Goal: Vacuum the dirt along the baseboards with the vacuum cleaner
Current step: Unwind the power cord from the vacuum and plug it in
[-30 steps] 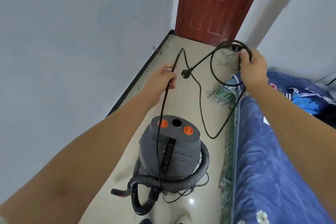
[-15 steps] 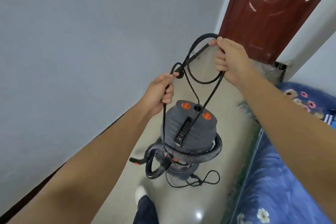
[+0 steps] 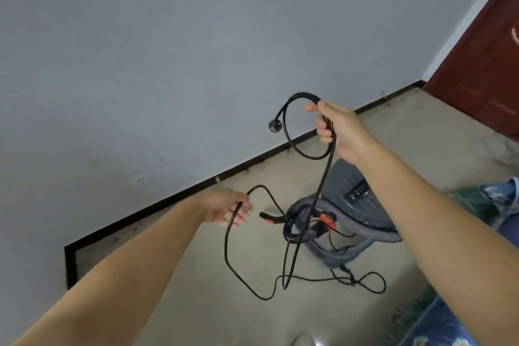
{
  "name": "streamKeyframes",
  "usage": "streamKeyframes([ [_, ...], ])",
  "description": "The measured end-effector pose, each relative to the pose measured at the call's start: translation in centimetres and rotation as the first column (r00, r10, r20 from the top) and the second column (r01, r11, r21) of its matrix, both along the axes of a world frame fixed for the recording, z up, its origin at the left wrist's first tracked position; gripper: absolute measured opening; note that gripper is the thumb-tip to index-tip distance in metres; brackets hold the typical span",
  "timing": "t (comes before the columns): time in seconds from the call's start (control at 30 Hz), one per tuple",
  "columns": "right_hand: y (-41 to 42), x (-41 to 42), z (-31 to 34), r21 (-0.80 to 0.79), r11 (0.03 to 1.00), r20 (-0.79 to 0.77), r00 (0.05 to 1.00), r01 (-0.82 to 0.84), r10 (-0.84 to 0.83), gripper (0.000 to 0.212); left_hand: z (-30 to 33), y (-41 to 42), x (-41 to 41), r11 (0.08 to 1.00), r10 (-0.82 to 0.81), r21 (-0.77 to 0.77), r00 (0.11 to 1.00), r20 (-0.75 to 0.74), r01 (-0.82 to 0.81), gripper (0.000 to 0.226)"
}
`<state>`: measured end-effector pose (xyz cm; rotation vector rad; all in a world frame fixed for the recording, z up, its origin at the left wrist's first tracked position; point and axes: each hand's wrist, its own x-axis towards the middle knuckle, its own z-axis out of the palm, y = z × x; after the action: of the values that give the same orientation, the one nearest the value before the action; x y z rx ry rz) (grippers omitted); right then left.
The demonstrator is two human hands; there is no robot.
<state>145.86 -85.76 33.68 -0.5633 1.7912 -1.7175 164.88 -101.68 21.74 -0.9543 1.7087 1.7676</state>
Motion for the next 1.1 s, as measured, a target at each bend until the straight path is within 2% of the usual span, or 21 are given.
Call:
streamKeyframes([
  [0.13,-5.6,6.4,-3.4,0.038,0.992,0.074,0.990,-0.120,0.117,0.026,-3.5,-3.1,9.2,0.995,0.051,-0.099,0.982,0.181,-0.033,0.039],
  [0.2,-8.0,9.3,-5.2,0.059,0.979,0.095,0.977,-0.195,0.188,0.026,-4.2,-4.4,12.2,0.984,0.171,-0.079,0.977,0.128,-0.162,0.049],
  [0.27,-9.9,11.7,-6.5,0.077,0.961,0.110,0.960,-0.267,0.258,0.027,-3.8,-6.1,13.4,0.929,0.371,0.014,0.928,-0.019,-0.371,0.051],
  [0.37,-12.1,14.6,-7.8,0.118,0.915,0.122,0.920,-0.385,0.371,0.027,-1.6,-8.5,12.9,0.725,0.672,0.328,0.727,-0.142,-0.606,0.056],
  [0.47,-13.4,16.5,-8.3,0.196,0.841,0.151,0.863,-0.504,0.482,0.026,0.4,-10.8,12.4,0.412,0.880,0.603,0.471,-0.066,-0.683,0.061],
  [0.53,-13.7,17.3,-8.6,0.263,0.772,0.178,0.815,-0.579,0.551,0.023,1.1,-11.8,12.4,0.243,0.941,0.692,0.339,0.002,-0.680,0.058],
  [0.6,-13.7,17.6,-8.8,0.317,0.693,0.243,0.762,-0.648,0.601,0.020,1.4,-12.2,12.4,0.188,0.960,0.702,0.279,0.016,-0.687,0.038],
  [0.67,-13.7,17.6,-9.0,0.370,0.590,0.302,0.693,-0.718,0.654,0.020,1.5,-12.5,12.1,0.225,0.957,0.656,0.290,-0.009,-0.720,0.026],
  [0.73,-13.5,17.1,-9.3,0.452,0.510,0.305,0.664,-0.732,0.683,0.020,2.0,-12.4,11.8,0.337,0.931,0.549,0.358,-0.072,-0.765,0.027],
  [0.83,-13.4,15.4,-9.8,0.650,0.500,0.173,0.752,-0.573,0.637,0.024,3.0,-12.7,11.6,0.575,0.818,0.269,0.541,-0.195,-0.772,0.013],
  [0.87,-13.3,14.5,-9.9,0.755,0.446,0.076,0.740,-0.481,0.669,0.023,3.2,-13.1,11.8,0.623,0.780,0.178,0.587,-0.217,-0.762,0.014],
  [0.93,-13.0,12.0,-9.8,0.930,0.274,-0.073,0.610,-0.244,0.789,0.019,3.6,-14.1,12.1,0.647,0.752,0.112,0.606,-0.258,-0.754,0.018],
  [0.97,-12.8,10.8,-9.7,0.976,0.178,-0.082,0.541,-0.128,0.837,0.020,3.8,-14.5,12.2,0.645,0.753,0.130,0.596,-0.280,-0.753,0.019],
  [1.03,-12.2,8.3,-9.5,0.995,-0.041,-0.004,0.462,0.088,0.887,0.027,4.3,-15.1,12.3,0.642,0.755,0.175,0.574,-0.318,-0.747,0.019],
  [1.1,-12.0,6.9,-8.5,0.935,-0.234,0.097,0.446,0.264,0.890,0.033,4.8,-15.2,12.3,0.642,0.754,0.211,0.559,-0.345,-0.737,0.018],
])
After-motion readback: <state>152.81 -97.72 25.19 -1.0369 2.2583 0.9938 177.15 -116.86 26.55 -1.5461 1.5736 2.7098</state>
